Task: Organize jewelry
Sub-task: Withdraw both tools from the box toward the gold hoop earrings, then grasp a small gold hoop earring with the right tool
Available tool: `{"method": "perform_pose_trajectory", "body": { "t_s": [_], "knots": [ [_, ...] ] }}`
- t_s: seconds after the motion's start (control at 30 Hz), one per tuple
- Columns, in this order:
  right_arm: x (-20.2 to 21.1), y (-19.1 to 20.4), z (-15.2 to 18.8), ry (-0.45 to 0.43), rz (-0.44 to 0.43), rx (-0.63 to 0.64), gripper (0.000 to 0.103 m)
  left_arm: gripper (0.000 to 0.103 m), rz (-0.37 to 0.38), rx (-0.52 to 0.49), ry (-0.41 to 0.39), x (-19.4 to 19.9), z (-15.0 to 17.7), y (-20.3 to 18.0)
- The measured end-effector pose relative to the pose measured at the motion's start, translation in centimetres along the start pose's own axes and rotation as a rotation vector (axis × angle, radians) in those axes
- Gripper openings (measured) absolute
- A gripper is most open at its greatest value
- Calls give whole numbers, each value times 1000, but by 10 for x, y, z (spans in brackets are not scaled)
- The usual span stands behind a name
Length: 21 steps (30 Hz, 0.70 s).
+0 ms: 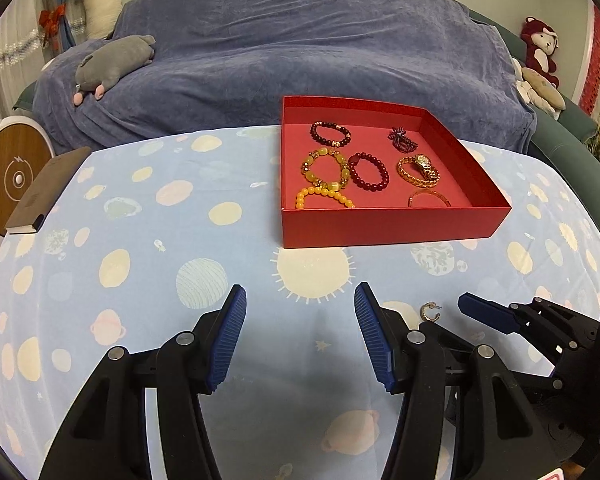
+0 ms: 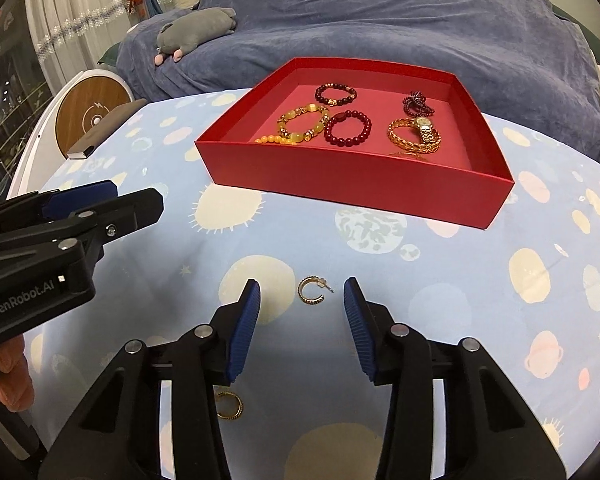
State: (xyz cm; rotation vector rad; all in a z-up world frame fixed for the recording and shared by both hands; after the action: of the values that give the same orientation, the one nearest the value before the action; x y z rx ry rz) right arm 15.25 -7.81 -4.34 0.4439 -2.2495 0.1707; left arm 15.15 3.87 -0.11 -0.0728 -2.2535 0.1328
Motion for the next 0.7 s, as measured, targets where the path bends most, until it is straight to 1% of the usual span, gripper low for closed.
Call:
{"method": "perform_pose_trajectory", "body": {
  "t_s": [0.07,0.27,0.4,0.47,0.7],
  "knots": [
    [-5,-1,0,8,2,-1,39,54,-1,-3,7,-2,1,1],
    [-17,0,-1,29,15,6,24,54,-7,-11,23,-7,6,4],
    [-17,-1,0,31,39,25,15,54,-7,-6,29,-8,8,7],
    [-15,-5,1,31,29,11,15,54,-7,-8,29,-7,8,6],
    [1,-22,5,14,38,-27,15,54,15,-29,43,-5,17,2]
  ]
}}
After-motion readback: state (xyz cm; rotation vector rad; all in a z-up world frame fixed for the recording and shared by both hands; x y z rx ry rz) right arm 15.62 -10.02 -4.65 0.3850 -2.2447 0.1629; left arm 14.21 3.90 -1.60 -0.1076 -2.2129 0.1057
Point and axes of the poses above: each gripper's, at about its wrist camera, not at the fingertips, and x roughly against the way its jaws point, y to its left, z to its underside, the point moved 5 cm from there along -x, roughly the way its jaws point, and after that the axes turned 8 degrees about x, right-handed, at the moved point
